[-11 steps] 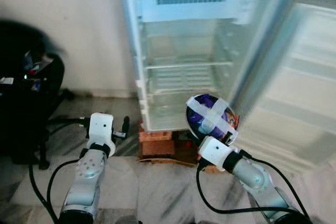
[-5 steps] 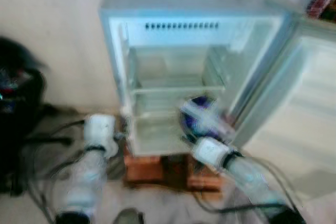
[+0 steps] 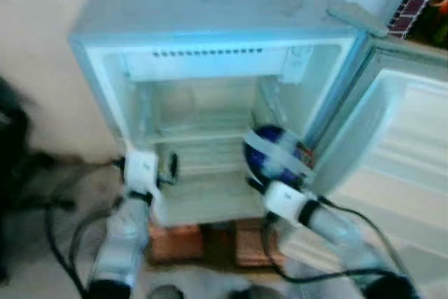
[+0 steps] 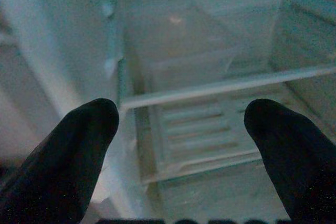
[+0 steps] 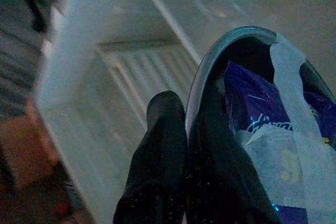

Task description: Restocking fridge

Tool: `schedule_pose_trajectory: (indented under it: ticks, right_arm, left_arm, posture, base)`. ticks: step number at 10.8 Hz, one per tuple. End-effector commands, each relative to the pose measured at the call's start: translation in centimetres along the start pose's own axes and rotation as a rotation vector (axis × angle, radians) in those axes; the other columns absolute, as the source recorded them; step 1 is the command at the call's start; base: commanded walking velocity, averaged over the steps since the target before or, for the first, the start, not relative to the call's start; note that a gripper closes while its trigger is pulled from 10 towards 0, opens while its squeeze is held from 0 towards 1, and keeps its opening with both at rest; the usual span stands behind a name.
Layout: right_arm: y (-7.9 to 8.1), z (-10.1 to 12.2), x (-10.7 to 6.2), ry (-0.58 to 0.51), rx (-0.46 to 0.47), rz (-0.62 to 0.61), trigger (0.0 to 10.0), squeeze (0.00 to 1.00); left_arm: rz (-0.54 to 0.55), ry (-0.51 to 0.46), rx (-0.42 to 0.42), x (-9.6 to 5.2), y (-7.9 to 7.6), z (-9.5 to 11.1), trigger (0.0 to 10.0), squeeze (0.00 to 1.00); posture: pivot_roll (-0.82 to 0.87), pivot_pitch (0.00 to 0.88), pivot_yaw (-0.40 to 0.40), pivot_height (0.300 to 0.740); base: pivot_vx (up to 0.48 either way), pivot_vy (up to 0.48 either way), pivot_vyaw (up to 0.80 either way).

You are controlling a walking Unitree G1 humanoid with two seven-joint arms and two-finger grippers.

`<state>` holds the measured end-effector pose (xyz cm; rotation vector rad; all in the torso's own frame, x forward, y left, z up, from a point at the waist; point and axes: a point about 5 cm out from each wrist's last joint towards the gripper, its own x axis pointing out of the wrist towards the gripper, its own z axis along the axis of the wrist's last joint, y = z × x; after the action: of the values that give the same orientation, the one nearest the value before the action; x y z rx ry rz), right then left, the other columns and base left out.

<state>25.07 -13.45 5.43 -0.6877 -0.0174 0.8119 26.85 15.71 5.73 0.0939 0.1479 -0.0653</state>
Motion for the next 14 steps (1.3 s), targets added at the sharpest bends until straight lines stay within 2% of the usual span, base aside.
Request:
schedule_pose_trajectory:
  ticks: [1,3,6,14]
  right_arm:
    - [-0.12,0.73,0.26,-0.041,-0.02,0.002,10.0,0.0]
    - [-0.06,0.86,0.47,-0.053,-0.012,-0.002,10.0,0.0]
    - [-0.16,0.92,0.67,-0.052,0.003,-0.025,10.0,0.0]
    - [-0.53,1.21,0.66,-0.079,-0.038,-0.036,10.0,0.0]
  left_arm:
    - [0.025,0.017,0.012,-0.29,0.62,-0.3,10.0,0.0]
    - [0.032,0.017,0.013,-0.42,0.64,-0.25,10.0,0.0]
    - [0.02,0.013,0.012,-0.7,0.83,-0.2,10.0,0.0]
    - [0.002,0.012,0.008,-0.78,0.81,-0.31,10.0,0.0]
  posture:
    - [0.12,0.072,-0.028,0.74]
    - [0.12,0.074,-0.029,0.74]
    - [0.13,0.083,-0.032,0.74]
    - [0.13,0.084,-0.033,0.74]
  base:
    - [0.0,0.0,0.51]
    - [0.0,0.0,0.77]
    - [0.0,0.0,0.0]
    - [0.0,0.0,0.0]
